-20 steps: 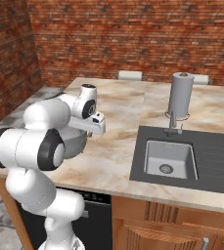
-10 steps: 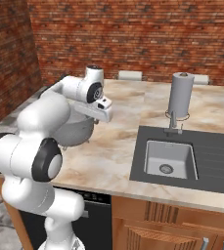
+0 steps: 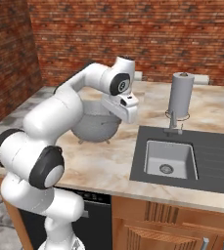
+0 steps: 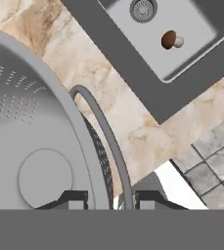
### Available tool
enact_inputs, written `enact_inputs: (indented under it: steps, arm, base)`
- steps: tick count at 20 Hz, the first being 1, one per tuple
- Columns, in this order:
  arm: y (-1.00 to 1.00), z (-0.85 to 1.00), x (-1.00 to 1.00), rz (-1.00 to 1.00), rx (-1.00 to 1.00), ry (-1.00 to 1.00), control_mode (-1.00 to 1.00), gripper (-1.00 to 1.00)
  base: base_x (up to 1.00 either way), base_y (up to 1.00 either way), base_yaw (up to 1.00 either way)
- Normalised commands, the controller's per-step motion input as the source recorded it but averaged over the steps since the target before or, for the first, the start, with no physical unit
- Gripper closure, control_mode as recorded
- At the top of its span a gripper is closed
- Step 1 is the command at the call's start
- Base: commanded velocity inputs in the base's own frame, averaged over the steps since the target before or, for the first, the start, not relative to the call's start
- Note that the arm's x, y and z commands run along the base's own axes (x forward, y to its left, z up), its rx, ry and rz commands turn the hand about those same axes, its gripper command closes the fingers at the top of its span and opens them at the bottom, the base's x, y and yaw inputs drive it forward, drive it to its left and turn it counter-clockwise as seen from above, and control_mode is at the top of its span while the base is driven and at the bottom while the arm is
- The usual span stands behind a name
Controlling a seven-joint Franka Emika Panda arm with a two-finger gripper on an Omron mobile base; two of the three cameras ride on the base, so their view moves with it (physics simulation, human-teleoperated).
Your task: Pick the colander and strainer and place them in the sink. Then turn on the water.
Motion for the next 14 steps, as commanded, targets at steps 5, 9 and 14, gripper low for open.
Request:
enact_inputs:
  steps: [5, 9, 14]
  arm:
    - [-1.00, 0.30, -0.64, -0.37, 0.05, 0.15, -1.00, 1.00]
    - [-1.00, 0.47, -0.58, -0.37, 0.04, 0.13, -1.00, 1.00]
    - [-1.00, 0.26, -0.67, -0.35, 0.00, 0.07, -1.00, 1.00]
  base:
    - [0.00, 0.00, 0.00]
    - [0.00, 0.00, 0.00]
    - [0.00, 0.00, 0.00]
